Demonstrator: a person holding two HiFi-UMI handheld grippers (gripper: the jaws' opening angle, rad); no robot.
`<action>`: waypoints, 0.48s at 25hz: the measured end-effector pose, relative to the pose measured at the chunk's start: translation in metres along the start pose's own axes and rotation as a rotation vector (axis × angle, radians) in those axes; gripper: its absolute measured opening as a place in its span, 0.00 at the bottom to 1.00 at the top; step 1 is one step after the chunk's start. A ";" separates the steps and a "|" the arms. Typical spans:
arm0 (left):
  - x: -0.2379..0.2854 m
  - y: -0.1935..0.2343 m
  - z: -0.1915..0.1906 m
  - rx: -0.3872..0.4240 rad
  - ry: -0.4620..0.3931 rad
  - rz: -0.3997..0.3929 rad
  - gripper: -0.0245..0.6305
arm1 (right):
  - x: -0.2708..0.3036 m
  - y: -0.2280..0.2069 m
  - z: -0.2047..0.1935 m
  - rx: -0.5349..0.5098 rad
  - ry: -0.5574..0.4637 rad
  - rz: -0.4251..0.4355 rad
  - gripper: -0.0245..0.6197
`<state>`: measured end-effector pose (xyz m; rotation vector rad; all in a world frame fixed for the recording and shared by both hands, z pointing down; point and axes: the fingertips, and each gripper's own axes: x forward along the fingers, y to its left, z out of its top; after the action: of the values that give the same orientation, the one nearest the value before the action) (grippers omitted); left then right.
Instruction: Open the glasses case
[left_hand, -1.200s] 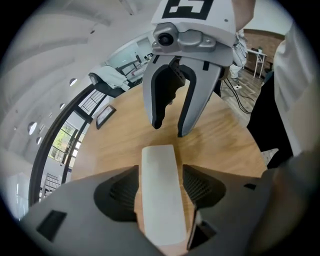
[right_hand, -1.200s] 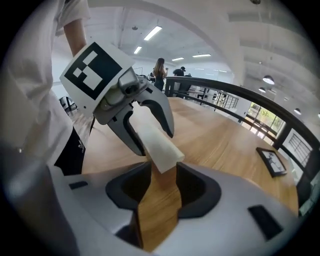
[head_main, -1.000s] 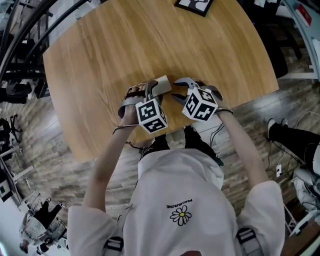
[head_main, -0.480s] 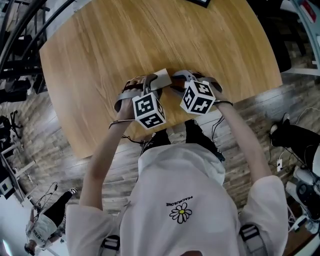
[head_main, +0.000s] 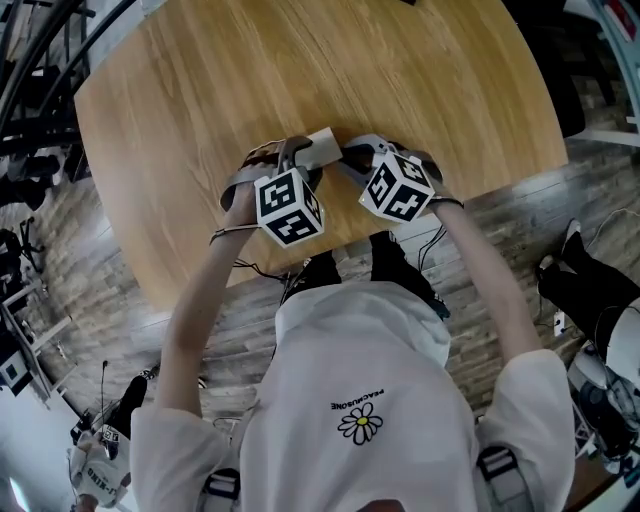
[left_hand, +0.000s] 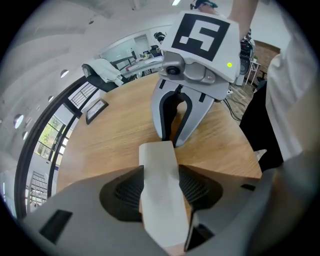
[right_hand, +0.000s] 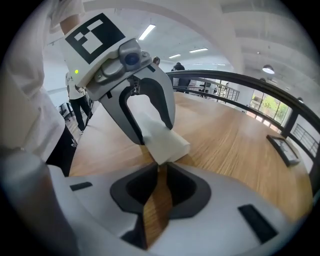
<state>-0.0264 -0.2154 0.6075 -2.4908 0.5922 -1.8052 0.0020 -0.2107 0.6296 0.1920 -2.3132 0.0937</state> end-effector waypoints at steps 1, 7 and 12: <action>-0.001 0.000 0.000 -0.001 0.001 -0.004 0.39 | 0.000 0.000 0.001 -0.008 0.003 0.001 0.14; -0.001 0.001 0.000 -0.016 0.006 -0.050 0.38 | 0.001 0.000 -0.001 -0.071 0.033 -0.011 0.13; 0.000 0.004 0.001 -0.061 -0.003 -0.167 0.38 | 0.002 0.000 -0.004 -0.081 0.050 -0.016 0.13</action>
<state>-0.0272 -0.2196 0.6063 -2.6558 0.4580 -1.8641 0.0037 -0.2099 0.6340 0.1647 -2.2610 -0.0037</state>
